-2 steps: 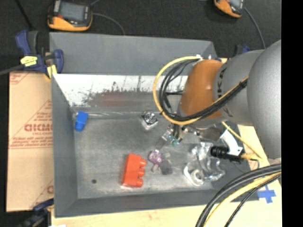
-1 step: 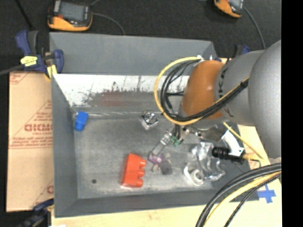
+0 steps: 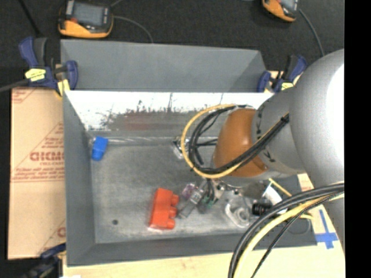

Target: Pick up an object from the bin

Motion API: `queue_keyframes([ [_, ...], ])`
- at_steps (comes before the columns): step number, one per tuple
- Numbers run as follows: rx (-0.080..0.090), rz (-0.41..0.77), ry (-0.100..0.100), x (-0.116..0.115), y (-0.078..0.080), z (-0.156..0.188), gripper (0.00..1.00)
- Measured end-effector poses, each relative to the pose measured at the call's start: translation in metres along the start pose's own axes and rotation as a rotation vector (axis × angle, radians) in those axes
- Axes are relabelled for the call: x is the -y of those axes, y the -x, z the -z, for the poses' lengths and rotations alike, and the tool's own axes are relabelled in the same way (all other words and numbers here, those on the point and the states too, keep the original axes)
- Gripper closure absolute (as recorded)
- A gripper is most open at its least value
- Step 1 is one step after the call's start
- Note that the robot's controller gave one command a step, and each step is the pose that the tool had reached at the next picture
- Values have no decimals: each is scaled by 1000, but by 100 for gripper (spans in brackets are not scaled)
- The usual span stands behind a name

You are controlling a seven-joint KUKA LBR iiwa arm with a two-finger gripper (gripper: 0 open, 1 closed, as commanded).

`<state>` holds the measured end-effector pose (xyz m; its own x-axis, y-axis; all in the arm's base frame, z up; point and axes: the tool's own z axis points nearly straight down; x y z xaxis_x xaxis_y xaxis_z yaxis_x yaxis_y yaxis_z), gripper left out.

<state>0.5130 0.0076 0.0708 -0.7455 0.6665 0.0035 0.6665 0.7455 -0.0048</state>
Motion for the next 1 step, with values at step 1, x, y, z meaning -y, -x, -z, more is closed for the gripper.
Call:
queue_keyframes([
  [1, 5, 0, 5, -2, 2, 3, 100],
])
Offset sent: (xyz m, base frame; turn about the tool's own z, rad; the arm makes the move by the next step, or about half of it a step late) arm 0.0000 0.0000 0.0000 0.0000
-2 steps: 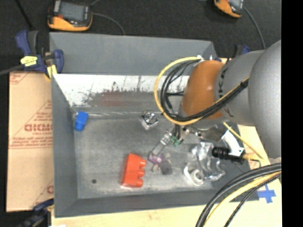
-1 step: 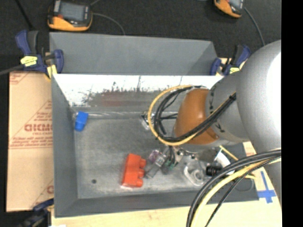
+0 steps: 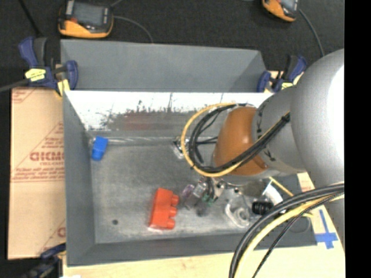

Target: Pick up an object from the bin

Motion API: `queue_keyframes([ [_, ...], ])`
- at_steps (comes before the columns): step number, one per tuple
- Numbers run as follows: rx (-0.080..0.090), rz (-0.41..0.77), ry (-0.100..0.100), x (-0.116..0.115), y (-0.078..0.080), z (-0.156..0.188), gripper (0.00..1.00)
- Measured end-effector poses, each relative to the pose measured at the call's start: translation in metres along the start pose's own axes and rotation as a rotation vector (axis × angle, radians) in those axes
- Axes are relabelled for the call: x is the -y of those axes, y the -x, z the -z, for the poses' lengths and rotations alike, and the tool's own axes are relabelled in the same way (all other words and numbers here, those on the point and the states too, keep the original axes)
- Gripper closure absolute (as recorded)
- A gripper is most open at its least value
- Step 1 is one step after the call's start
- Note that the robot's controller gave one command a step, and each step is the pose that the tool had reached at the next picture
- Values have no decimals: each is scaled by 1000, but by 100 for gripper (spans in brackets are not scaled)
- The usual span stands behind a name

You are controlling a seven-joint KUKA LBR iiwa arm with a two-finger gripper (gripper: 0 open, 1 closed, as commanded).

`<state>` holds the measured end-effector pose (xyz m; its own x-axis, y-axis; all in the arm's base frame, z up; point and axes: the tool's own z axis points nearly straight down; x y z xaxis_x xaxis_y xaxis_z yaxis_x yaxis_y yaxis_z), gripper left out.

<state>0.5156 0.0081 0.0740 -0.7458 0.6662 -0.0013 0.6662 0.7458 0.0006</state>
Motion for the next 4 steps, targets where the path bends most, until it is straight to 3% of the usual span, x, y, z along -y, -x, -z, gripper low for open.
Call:
queue_keyframes([
  [1, 8, 29, 7, -26, 18, 76, 100],
  [2, 2, 29, 0, -24, 16, 71, 0],
  [3, 2, 307, 0, -60, 54, 13, 0],
  [4, 0, 861, 0, -29, 56, 5, 0],
])
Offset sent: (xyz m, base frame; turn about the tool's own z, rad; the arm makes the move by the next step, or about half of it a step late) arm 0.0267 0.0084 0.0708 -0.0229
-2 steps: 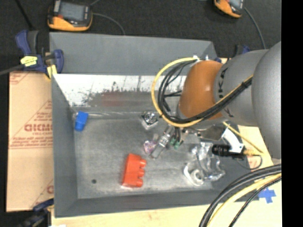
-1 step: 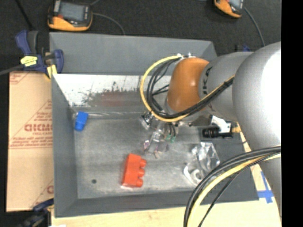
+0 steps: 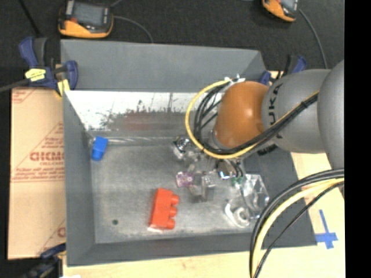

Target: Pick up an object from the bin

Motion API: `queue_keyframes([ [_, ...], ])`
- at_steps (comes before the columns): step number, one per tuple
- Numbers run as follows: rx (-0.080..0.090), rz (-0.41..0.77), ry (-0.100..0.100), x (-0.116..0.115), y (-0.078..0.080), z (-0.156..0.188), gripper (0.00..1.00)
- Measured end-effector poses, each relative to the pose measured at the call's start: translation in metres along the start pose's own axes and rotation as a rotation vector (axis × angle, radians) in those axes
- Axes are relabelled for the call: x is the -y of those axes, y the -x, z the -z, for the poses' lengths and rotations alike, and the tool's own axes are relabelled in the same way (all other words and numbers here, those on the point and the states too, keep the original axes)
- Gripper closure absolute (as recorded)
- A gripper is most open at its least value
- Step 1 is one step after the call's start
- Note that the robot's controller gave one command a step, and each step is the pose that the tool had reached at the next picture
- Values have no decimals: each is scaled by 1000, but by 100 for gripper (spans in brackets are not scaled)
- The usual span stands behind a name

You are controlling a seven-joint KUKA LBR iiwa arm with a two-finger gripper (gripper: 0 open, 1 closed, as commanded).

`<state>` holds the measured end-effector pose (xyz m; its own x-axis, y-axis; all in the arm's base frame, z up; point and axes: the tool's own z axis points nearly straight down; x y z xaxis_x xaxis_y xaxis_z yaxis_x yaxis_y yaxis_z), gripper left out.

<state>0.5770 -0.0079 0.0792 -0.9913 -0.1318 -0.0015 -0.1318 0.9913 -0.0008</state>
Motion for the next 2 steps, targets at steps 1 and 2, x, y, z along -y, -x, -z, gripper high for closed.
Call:
queue_keyframes([
  [1, 1, -2, 1, -1, 0, 0, 100],
  [2, 12, -17, -2, -6, 31, 174, 100],
])
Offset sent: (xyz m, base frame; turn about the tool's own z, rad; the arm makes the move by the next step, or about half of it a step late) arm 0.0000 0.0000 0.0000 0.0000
